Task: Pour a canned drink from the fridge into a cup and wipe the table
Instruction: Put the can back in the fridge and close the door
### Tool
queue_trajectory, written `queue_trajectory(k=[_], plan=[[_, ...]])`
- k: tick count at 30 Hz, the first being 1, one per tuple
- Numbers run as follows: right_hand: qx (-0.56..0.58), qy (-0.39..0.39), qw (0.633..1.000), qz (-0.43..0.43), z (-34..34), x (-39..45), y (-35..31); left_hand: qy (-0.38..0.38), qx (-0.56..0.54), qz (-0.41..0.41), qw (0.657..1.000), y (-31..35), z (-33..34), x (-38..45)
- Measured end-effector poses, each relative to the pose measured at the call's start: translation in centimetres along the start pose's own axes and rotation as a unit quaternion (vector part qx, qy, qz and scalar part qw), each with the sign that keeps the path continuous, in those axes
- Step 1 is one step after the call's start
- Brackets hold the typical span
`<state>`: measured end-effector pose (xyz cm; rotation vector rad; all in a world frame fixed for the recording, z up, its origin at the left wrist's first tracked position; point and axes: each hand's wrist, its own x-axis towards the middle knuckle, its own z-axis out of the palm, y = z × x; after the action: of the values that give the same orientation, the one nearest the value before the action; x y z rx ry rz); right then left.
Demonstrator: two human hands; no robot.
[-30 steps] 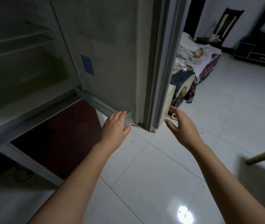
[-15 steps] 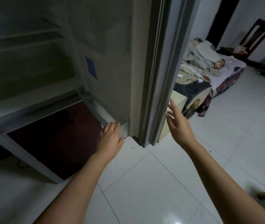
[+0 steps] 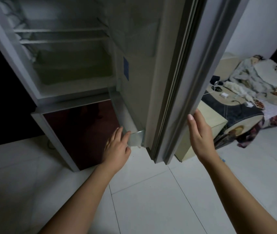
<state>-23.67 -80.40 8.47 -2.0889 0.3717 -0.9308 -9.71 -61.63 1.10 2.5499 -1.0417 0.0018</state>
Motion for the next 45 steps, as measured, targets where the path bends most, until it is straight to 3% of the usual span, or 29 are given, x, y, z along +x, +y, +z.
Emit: queue_trajectory(k=[10, 18, 29, 37, 45], plan=[[0.048, -0.099, 0.994, -0.024, 1.7, 0.0, -1.9, 0.000, -0.022, -0.069, 0.997, -2.1, -0.9, -1.0], [0.068, -0.057, 0.994, -0.064, 4.9, 0.7, -7.0, -0.008, -0.017, -0.089, 0.996, -5.6, -2.8, -1.7], [0.043, -0.054, 0.994, -0.084, 10.8, 0.1, -11.6, -0.047, -0.045, -0.097, 0.993, -11.6, -5.7, -2.0], [0.003, -0.061, 0.992, -0.108, 15.7, 0.0, -15.1, 0.003, -0.073, -0.091, 0.993, -14.4, -7.5, -4.7], [-0.038, -0.073, 0.985, -0.150, 21.3, 1.3, -17.8, 0.044, -0.077, -0.026, 0.996, -16.4, -9.3, -8.7]])
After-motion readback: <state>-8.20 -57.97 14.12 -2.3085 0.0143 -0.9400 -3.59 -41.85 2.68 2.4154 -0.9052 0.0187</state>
